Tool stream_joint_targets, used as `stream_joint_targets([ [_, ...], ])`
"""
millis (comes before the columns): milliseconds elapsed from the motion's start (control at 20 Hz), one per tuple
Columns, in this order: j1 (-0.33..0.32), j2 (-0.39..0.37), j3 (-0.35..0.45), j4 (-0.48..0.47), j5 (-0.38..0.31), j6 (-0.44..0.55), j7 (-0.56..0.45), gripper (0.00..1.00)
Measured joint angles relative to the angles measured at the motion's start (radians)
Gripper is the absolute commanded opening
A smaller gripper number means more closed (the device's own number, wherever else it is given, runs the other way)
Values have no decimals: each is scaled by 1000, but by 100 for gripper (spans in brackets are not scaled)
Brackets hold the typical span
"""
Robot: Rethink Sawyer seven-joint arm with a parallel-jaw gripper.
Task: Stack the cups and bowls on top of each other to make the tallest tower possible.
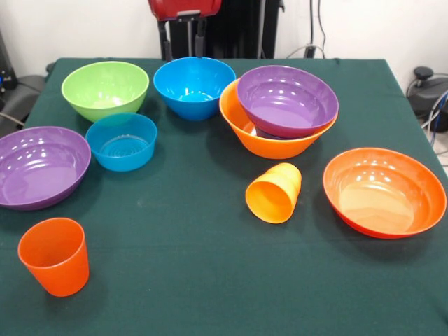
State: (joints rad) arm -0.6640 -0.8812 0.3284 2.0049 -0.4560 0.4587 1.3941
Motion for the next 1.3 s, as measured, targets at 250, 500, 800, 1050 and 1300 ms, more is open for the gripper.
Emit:
stream_joint_targets([
  [250,-4,3,13,-10,-2,29,0,100],
  [500,-9,15,25,-29,-2,36,0,100],
  [800,-22,42,47,-72,-2,77,0,100],
  [1050,-25,59,62,-124,-3,175,0,100],
  [1300,-34,80,80,-170,-3,255,0,100],
])
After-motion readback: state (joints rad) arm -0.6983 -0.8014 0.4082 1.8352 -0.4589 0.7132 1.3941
